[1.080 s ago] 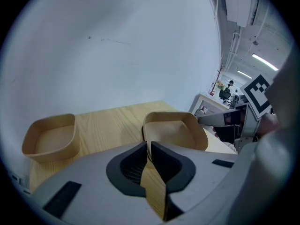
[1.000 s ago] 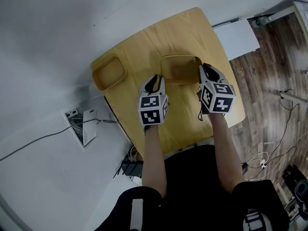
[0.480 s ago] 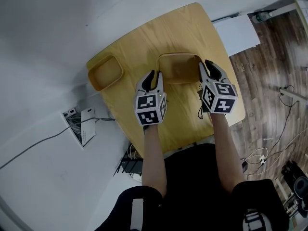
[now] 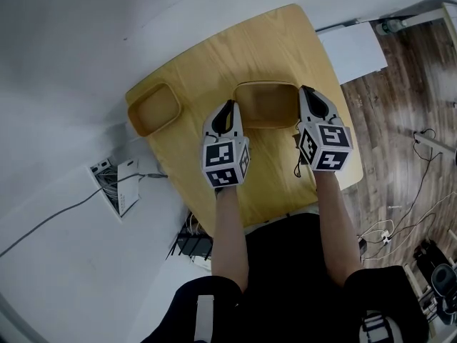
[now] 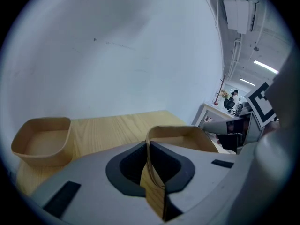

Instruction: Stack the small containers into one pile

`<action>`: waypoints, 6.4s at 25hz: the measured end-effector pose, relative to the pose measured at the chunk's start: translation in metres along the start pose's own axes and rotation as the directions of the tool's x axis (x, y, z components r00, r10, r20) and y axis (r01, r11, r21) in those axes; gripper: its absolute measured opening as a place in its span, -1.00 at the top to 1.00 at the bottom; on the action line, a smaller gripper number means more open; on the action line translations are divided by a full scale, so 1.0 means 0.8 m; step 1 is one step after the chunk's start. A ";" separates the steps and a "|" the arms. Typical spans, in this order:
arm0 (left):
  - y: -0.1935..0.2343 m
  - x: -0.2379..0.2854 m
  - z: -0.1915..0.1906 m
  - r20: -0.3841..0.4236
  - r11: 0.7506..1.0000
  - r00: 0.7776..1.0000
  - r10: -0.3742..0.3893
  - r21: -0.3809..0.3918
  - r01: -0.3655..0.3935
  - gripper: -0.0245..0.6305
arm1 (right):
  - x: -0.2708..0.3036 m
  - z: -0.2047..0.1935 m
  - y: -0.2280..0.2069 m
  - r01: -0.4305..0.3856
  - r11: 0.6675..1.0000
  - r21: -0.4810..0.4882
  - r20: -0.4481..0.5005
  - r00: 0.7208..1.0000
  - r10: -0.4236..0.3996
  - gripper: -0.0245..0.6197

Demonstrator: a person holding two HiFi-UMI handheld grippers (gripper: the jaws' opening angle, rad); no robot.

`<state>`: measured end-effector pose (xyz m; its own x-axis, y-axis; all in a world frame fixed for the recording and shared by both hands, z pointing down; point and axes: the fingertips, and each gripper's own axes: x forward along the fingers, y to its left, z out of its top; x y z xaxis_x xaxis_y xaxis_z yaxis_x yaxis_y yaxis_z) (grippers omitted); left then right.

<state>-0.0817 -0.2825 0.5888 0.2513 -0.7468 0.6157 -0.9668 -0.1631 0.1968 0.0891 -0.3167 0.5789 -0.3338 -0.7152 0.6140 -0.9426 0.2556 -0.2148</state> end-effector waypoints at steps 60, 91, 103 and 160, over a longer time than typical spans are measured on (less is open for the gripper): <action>0.117 -0.245 0.017 0.139 0.910 0.906 0.400 -0.180 -0.374 0.82 | -0.043 0.013 0.257 -0.475 0.868 -0.143 -0.096 0.880 0.466 0.80; 0.276 -0.266 0.029 0.151 0.891 0.893 0.425 -0.243 -0.383 0.82 | 0.025 0.024 0.400 -0.470 0.871 -0.141 -0.096 0.882 0.460 0.80; 0.345 -0.191 0.024 0.103 0.894 0.914 0.392 -0.277 -0.352 0.82 | 0.115 0.024 0.414 -0.427 0.893 -0.144 -0.140 0.902 0.408 0.80; 0.368 -0.153 -0.005 0.152 0.905 0.911 0.383 -0.261 -0.337 0.92 | 0.135 0.021 0.421 -0.316 0.807 -0.499 -0.052 0.940 0.336 0.90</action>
<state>-0.3970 -0.2363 0.5745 -0.1488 -0.8410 0.5201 -0.9472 0.2724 0.1695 -0.2645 -0.3187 0.5599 -0.6305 -0.5529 0.5447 -0.6534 0.7569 0.0120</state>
